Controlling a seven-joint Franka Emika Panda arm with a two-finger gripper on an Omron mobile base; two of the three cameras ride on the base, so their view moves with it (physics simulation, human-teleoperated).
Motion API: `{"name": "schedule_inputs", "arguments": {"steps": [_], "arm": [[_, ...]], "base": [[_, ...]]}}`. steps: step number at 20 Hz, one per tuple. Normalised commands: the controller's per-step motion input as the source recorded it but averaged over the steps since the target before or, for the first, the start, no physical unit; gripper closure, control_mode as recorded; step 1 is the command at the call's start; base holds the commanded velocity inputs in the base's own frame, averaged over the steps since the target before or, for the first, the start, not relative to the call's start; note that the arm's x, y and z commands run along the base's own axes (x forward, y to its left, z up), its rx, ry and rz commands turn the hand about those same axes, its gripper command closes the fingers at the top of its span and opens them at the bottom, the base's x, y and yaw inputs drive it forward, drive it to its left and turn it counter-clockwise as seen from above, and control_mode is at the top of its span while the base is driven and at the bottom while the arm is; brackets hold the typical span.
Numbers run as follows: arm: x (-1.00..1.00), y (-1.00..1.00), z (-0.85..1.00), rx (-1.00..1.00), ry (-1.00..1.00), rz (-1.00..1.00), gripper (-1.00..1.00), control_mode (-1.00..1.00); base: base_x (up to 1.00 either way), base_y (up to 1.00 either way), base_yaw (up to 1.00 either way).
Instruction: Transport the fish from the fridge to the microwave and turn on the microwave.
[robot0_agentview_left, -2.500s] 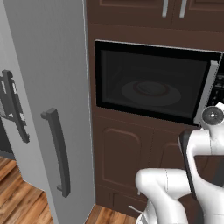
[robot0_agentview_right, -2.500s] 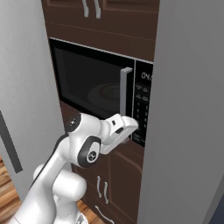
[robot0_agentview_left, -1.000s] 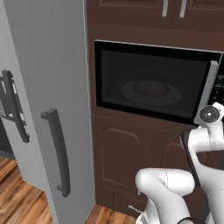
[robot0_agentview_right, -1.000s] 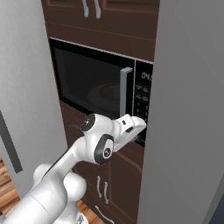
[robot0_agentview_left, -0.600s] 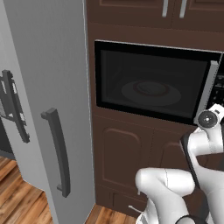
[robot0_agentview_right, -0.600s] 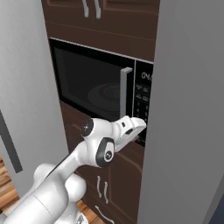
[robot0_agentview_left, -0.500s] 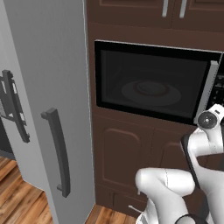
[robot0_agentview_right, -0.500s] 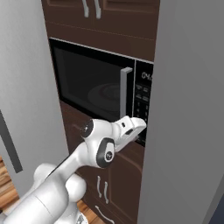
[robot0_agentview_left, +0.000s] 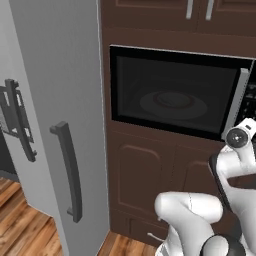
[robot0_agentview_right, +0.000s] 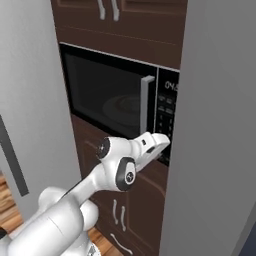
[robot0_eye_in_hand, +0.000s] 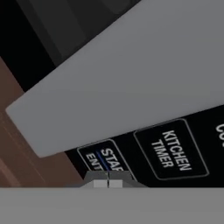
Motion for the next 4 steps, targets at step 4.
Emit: {"name": "schedule_inputs", "arguments": {"steps": [4], "arm": [[0.46, -0.18, -0.42, -0.01, -0.01, 0.0, 1.0, -1.0]], "base": [[0.0, 0.0, 0.0]]}}
